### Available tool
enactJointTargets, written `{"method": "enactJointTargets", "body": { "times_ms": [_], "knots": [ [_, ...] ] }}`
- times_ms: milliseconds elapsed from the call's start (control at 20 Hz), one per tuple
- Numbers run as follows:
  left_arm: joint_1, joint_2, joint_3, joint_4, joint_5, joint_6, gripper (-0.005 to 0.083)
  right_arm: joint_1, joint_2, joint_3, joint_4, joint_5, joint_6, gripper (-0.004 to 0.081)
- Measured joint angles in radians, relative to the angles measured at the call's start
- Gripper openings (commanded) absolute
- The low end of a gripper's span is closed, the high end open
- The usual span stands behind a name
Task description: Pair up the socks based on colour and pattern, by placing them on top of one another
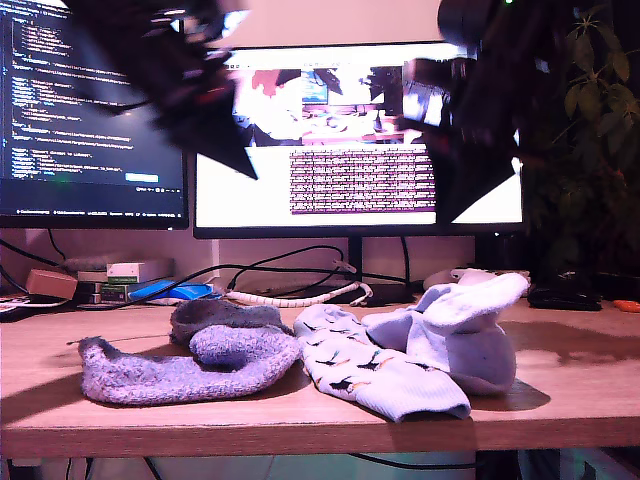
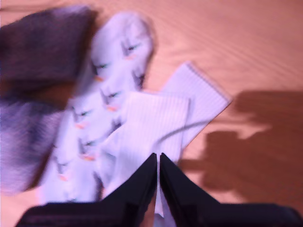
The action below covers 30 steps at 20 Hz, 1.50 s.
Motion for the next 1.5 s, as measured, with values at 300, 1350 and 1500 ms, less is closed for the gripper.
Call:
{"method": "enactJointTargets", "body": {
  "times_ms": [300,1350,1500],
  "knots": [
    [0.037,-0.206,-0.301,0.166,0.004,-0.085,-0.0019,0.025,-0.089,-0.251,0.214,-0.031,0.068,-0.0013],
    [0.029,-0.249,-0.345,0.179,0.005,-0.099,-0.0019,-0.117,0.095,-0.233,0.202,-0.024,-0.186,-0.0013],
    [0.029,-0.249,-0.345,0.18,0.005,-0.099,-0.0019,-0.14,0.095,-0.233,0.213,-0.032,-0.262,-0.0013]
  ]
}}
